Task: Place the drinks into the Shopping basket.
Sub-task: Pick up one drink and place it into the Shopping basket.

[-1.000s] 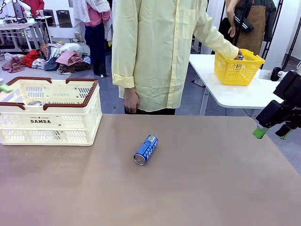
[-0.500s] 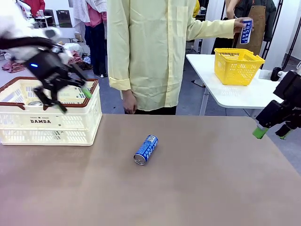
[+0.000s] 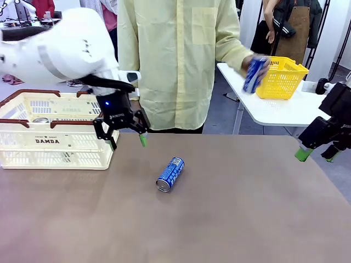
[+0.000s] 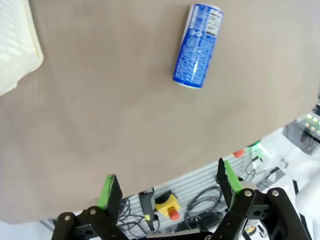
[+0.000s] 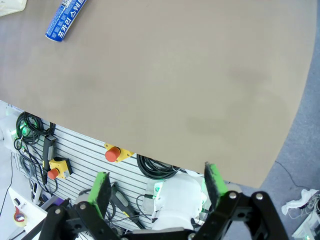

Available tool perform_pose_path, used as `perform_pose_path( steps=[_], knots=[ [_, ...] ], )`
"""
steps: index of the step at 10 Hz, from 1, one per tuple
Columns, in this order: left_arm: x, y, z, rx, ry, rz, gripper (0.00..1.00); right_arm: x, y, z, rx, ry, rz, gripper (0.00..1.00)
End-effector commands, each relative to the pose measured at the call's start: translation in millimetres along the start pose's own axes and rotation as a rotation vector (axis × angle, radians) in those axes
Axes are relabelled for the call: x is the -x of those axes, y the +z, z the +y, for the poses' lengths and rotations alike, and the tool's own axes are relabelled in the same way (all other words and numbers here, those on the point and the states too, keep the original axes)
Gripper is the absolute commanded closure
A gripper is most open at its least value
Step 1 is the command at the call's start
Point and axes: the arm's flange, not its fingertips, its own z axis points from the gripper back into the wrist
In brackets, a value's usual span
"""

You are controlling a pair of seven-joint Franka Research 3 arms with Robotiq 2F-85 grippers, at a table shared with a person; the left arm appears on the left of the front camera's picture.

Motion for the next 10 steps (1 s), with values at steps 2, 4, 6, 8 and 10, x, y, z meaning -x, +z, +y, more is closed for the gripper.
perform_pose_path(
  steps=[2, 4, 6, 8, 10],
  knots=[
    [7.8, 15.7, 8.6, 0.035, 0.004, 0.003, 0.00, -0.3, 1.6, -0.4, 0.000, 0.001, 0.002, 0.00],
    [-14.3, -29.0, -16.6, -0.082, -0.015, 0.035, 0.00, -0.3, 1.6, -0.4, 0.000, 0.001, 0.002, 0.00],
    [31.8, 38.8, 21.0, 0.076, -0.089, 0.043, 0.00, -0.3, 1.6, -0.4, 0.000, 0.001, 0.002, 0.00],
    [126.9, 120.2, 87.1, 0.215, -0.107, 0.027, 0.00, -0.3, 1.6, -0.4, 0.000, 0.001, 0.002, 0.00],
    [192.9, 144.0, 144.5, 0.330, -0.090, -0.050, 0.00, -0.3, 1.6, -0.4, 0.000, 0.001, 0.002, 0.00]
  ],
)
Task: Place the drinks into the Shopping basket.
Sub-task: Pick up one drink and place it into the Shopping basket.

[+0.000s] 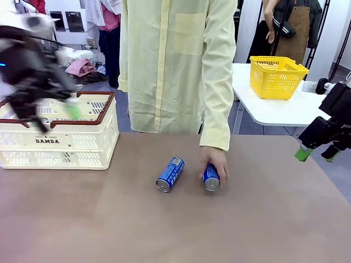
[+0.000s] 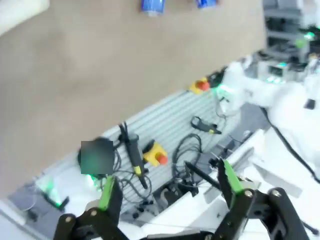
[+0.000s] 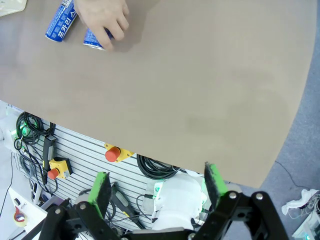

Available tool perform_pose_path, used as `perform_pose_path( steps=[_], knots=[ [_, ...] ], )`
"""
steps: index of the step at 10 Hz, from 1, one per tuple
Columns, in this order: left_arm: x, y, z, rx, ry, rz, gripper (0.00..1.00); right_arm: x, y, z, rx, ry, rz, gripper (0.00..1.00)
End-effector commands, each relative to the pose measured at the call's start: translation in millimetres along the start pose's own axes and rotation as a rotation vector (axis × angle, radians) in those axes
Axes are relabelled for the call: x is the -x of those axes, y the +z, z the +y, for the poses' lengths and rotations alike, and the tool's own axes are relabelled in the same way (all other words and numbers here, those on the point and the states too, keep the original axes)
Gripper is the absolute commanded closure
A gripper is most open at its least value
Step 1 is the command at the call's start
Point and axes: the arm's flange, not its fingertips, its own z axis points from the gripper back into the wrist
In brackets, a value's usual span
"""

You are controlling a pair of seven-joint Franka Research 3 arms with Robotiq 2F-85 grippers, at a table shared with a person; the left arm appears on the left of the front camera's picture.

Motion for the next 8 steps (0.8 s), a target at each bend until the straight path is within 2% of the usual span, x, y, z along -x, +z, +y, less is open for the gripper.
perform_pose_path(
  steps=[1, 3, 5, 7, 8],
  knots=[
    [62.1, 12.2, 55.8, 0.102, -0.003, -0.102, 0.00, -0.3, 1.6, -0.2, 0.001, 0.002, 0.002, 0.00],
    [102.3, 7.8, 106.3, 0.222, -0.009, -0.157, 0.00, -0.3, 1.6, -0.2, 0.001, 0.002, 0.002, 0.00],
    [121.1, -0.9, 146.9, 0.328, -0.019, -0.196, 0.00, -0.3, 1.6, -0.2, 0.001, 0.002, 0.002, 0.00],
    [114.9, -5.4, 160.5, 0.355, -0.012, -0.182, 0.00, 0.0, 0.0, 0.0, 0.000, 0.000, 0.000, 0.00],
    [109.5, -8.7, 165.7, 0.351, 0.007, -0.164, 0.00, 23.0, 27.7, -15.7, 0.007, -0.027, -0.055, 0.00]
  ],
)
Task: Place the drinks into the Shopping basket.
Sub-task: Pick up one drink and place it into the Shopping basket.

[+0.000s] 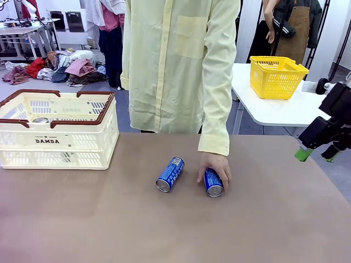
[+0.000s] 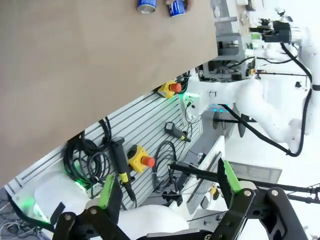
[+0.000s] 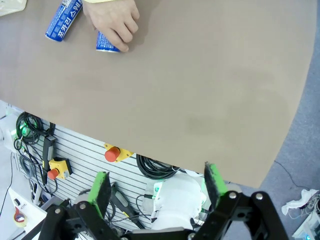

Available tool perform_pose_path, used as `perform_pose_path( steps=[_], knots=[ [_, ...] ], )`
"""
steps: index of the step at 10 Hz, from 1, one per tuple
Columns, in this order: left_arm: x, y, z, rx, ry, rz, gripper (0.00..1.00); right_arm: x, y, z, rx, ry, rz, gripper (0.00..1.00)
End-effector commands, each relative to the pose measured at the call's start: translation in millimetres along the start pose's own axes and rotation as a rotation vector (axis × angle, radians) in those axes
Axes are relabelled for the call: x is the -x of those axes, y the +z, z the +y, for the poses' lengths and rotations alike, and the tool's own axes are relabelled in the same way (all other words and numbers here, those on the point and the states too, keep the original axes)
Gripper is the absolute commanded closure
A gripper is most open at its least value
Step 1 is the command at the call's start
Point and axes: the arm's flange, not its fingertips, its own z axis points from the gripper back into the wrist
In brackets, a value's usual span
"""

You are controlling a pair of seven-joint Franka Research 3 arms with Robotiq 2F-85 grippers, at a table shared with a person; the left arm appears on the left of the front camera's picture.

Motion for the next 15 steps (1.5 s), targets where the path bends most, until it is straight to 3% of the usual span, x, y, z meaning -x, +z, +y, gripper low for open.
perform_pose_path(
  steps=[1, 2, 3, 5, 6, 8, 10, 13, 15],
  knots=[
    [-16.4, -2.7, 3.0, 0.029, -0.014, 0.034, 0.00, 47.0, 67.1, -40.9, 0.004, -0.043, -0.139, 0.00],
    [-23.2, -4.0, 6.2, 0.035, -0.015, 0.050, 0.00, 76.1, 106.5, -76.0, 0.053, -0.097, -0.176, 0.00],
    [-30.9, -4.1, 8.9, 0.044, -0.023, 0.065, 0.00, 101.6, 127.7, -103.8, 0.133, -0.157, -0.144, 0.00],
    [-40.7, -2.8, 13.4, 0.057, -0.012, 0.084, 0.00, 122.3, 131.7, -125.9, 0.104, -0.247, -0.092, 0.00],
    [-43.9, -4.1, 12.0, 0.067, 0.015, 0.054, 0.00, 121.7, 131.7, -128.0, 0.077, -0.286, -0.118, 0.00],
    [-63.9, -25.4, -9.5, 0.051, 0.196, -0.146, 0.00, 140.7, 140.6, -123.9, 0.110, -0.249, -0.149, 0.00],
    [-103.8, -66.1, -47.5, -0.100, 0.295, -0.237, 0.00, 140.7, 140.6, -123.9, 0.110, -0.249, -0.149, 0.00],
    [-196.0, -156.3, -115.5, -0.412, 0.239, -0.055, 0.00, 140.7, 140.6, -123.9, 0.110, -0.249, -0.149, 0.00],
    [-238.3, -220.0, -141.0, -0.562, 0.220, -0.017, 0.00, 140.7, 140.6, -123.9, 0.110, -0.249, -0.149, 0.00]
  ],
)
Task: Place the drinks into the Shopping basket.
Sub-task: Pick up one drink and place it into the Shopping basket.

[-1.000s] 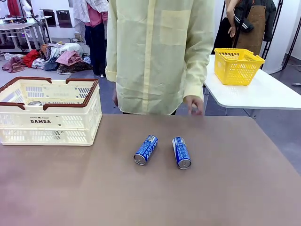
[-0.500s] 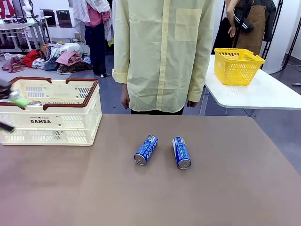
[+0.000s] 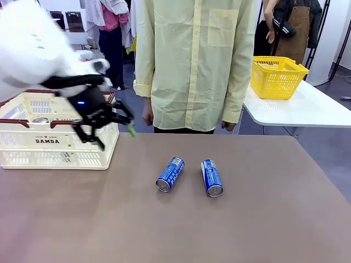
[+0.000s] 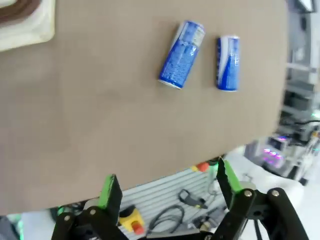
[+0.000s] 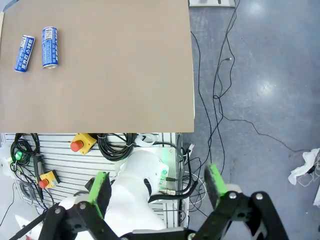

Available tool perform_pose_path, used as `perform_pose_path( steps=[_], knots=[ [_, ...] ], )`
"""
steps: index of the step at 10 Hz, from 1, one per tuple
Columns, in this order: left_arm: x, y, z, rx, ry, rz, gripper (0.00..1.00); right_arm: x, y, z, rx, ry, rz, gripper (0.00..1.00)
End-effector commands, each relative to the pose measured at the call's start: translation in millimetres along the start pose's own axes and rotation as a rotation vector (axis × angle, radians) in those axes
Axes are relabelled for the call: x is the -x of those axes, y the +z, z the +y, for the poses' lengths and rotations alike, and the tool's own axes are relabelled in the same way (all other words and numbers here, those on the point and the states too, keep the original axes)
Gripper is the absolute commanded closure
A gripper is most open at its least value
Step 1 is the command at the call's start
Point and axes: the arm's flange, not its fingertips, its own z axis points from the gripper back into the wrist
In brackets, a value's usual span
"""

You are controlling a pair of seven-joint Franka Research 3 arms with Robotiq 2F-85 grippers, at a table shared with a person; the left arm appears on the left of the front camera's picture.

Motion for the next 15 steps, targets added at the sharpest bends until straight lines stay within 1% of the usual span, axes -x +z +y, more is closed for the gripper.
perform_pose_path(
  steps=[1, 2, 3, 4, 5, 6, 7, 8, 9, 10, 11, 13, 15],
  knots=[
    [-48.7, -23.4, -28.5, -0.178, -0.021, 0.013, 0.00, -0.5, -0.6, 2.2, 0.002, 0.006, -0.003, 0.00],
    [-56.4, -52.7, -45.7, -0.252, -0.057, 0.003, 0.00, -0.5, -0.6, 2.2, 0.002, 0.006, -0.003, 0.00],
    [-63.7, -83.9, -57.6, -0.310, -0.080, -0.047, 0.00, -0.5, -0.6, 2.2, 0.002, 0.006, -0.003, 0.00],
    [-69.3, -108.7, -63.3, -0.339, -0.150, -0.088, 0.00, -0.5, -0.6, 2.2, 0.002, 0.006, -0.003, 0.00],
    [-73.6, -126.1, -66.4, -0.339, -0.223, -0.117, 0.00, -0.5, -0.6, 2.2, 0.002, 0.006, -0.003, 0.00],
    [-74.1, -141.7, -68.6, -0.318, -0.260, -0.111, 0.00, -0.5, -0.6, 2.2, 0.002, 0.006, -0.003, 0.00],
    [-74.0, -155.6, -69.7, -0.331, -0.294, -0.162, 0.00, -0.5, -0.6, 2.2, 0.002, 0.006, -0.003, 0.00],
    [-72.9, -169.4, -69.2, -0.298, -0.360, -0.145, 0.00, -0.5, -0.6, 2.2, 0.002, 0.006, -0.003, 0.00],
    [-71.1, -181.9, -67.3, -0.301, -0.386, -0.121, 0.00, -0.5, -0.6, 2.2, 0.002, 0.006, -0.003, 0.00],
    [-71.5, -187.6, -67.5, -0.285, -0.388, -0.063, 0.00, -0.5, -0.6, 2.2, 0.002, 0.006, -0.003, 0.00],
    [-71.3, -192.0, -67.1, -0.281, -0.386, -0.053, 0.00, -0.5, -0.6, 2.2, 0.002, 0.006, -0.003, 0.00],
    [-72.7, -191.8, -69.7, -0.256, -0.316, -0.037, 0.00, -0.5, -0.6, 2.2, 0.002, 0.006, -0.003, 0.00],
    [-72.7, -188.6, -72.5, -0.243, -0.304, -0.034, 0.00, -0.5, -0.6, 2.2, 0.002, 0.006, -0.003, 0.00]
  ],
)
